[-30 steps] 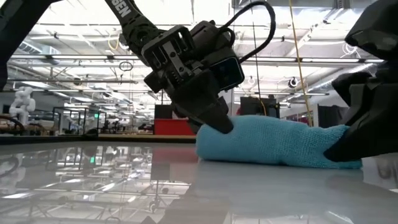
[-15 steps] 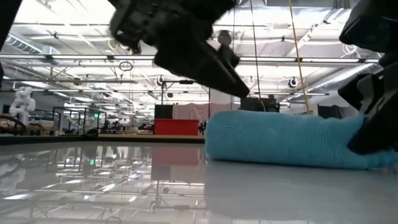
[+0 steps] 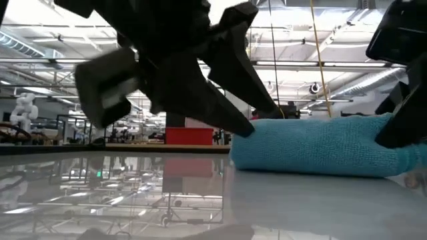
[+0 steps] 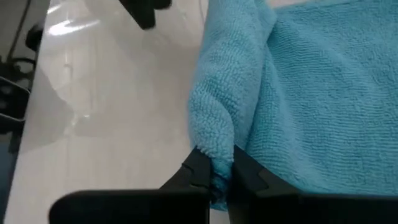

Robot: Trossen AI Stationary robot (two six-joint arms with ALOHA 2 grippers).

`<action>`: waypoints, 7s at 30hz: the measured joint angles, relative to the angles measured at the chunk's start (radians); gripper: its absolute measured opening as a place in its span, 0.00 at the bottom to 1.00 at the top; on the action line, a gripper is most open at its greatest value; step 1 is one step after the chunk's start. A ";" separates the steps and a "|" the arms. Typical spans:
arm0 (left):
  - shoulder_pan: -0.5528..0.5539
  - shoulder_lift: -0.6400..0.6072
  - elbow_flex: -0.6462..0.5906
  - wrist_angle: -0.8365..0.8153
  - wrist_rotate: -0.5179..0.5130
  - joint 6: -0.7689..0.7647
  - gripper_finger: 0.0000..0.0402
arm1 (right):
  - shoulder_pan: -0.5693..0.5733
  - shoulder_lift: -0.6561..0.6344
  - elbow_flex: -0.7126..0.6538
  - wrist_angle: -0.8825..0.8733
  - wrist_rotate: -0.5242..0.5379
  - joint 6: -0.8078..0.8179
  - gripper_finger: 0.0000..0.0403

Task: Roll towel into tight, uniform cylinder
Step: Roll the blue towel

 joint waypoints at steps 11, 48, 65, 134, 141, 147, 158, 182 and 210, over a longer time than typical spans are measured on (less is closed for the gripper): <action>0.034 0.066 0.000 0.094 -0.085 0.081 0.63 | -0.022 -0.001 -0.027 0.025 -0.027 0.065 0.04; 0.245 0.086 0.000 -0.005 0.501 -0.134 0.04 | 0.028 -0.123 -0.025 -0.014 -0.039 -0.216 0.57; 0.327 0.088 -0.002 0.072 0.882 -0.402 0.04 | 0.095 -0.058 0.067 0.039 0.111 -0.717 0.60; 0.309 0.126 0.051 0.045 0.946 -0.855 0.15 | 0.063 0.215 0.245 -0.215 0.045 0.105 0.04; 0.309 0.096 0.050 0.045 0.907 -0.790 0.33 | 0.062 0.214 0.239 -0.213 0.034 0.146 0.04; 0.296 0.037 0.050 -0.063 0.771 -0.658 0.45 | 0.065 0.213 0.226 -0.200 0.033 0.176 0.04; 0.161 -0.069 0.050 -0.185 0.354 -0.328 0.49 | 0.064 0.214 0.224 -0.169 0.027 0.168 0.04; 0.050 0.075 0.023 -0.064 0.049 -0.047 0.48 | 0.065 0.216 0.223 -0.144 0.020 0.160 0.04; 0.237 0.083 0.028 -0.079 0.781 -0.443 0.04 | 0.150 0.018 0.222 -0.289 0.108 -0.276 0.51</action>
